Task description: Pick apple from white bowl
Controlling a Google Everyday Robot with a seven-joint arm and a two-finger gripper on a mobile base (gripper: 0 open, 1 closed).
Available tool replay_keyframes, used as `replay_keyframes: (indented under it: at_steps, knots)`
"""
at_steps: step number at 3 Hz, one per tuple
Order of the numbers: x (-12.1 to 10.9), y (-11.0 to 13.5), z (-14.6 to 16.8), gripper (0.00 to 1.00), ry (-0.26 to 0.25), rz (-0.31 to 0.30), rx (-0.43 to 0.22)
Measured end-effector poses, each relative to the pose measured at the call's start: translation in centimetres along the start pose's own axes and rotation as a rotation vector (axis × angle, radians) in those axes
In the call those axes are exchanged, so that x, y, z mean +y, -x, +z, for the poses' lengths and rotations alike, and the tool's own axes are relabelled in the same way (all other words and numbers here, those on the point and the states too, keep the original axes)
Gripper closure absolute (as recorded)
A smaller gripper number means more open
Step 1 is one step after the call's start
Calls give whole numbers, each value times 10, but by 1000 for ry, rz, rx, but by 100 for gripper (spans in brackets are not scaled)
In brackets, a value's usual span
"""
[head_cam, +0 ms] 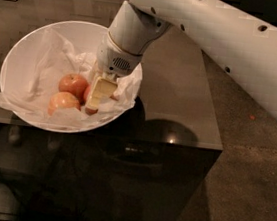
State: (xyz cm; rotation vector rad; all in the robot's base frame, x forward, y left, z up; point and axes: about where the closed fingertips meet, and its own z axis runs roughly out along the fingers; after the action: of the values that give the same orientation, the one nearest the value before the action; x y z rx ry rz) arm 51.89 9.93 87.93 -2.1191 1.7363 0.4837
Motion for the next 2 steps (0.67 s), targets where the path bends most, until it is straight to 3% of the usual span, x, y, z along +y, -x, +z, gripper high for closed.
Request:
replay_keyframes:
  at_steps: [1, 2]
  knots:
    - [0, 0, 0, 93, 0, 0, 0]
    - [0, 0, 0, 100, 0, 0, 0]
